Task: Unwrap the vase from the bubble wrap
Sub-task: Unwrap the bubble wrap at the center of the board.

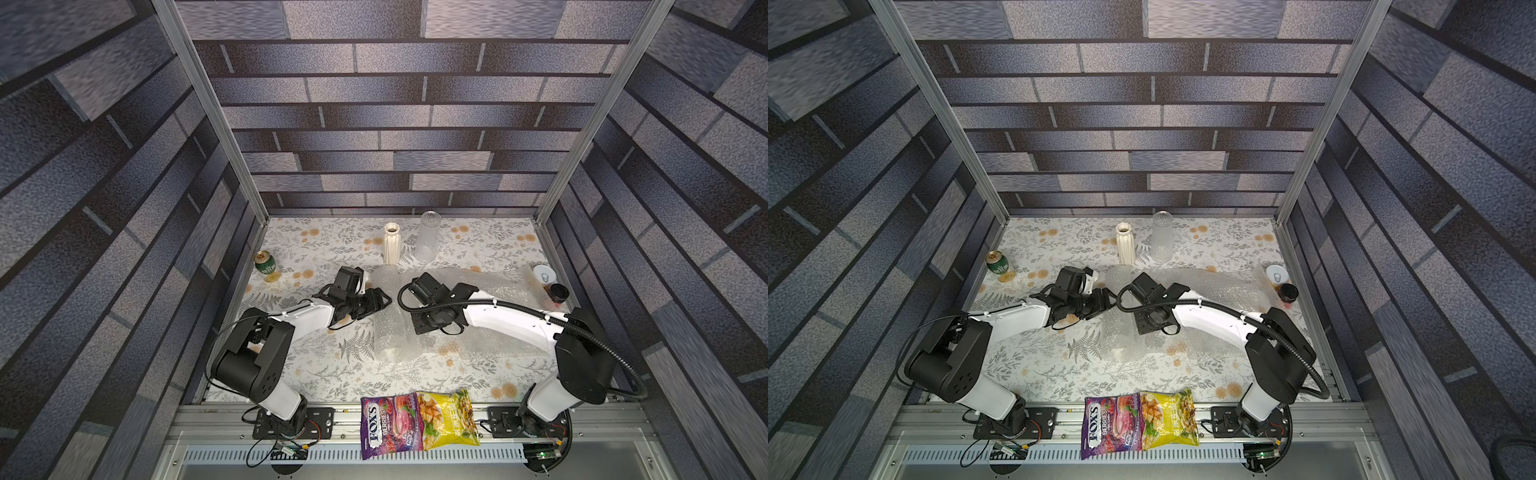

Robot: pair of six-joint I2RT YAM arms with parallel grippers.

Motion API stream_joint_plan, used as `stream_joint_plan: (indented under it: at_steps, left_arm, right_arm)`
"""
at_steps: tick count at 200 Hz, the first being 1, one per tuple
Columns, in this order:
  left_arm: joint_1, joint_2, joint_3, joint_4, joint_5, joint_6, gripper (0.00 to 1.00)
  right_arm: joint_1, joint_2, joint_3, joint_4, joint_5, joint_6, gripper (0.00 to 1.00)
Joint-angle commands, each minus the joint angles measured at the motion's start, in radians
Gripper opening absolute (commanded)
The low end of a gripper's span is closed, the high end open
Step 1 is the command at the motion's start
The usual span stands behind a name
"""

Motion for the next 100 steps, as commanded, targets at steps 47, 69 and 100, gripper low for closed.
stream_joint_plan:
  at_steps: [47,69,100]
  left_arm:
    - [0.015,-0.079,-0.009,-0.312,-0.175,0.069,0.72]
    - [0.017,-0.151,0.020,-0.374,-0.195,0.088,0.73]
    - [0.022,-0.239,0.054,-0.445,-0.202,0.107,0.73]
  right_arm:
    - [-0.006,-0.040,-0.009,-0.033,-0.006,-0.019,0.00]
    - [-0.007,-0.038,-0.007,-0.026,-0.010,-0.018,0.00]
    - [-0.007,-0.038,-0.005,-0.024,-0.008,-0.022,0.00]
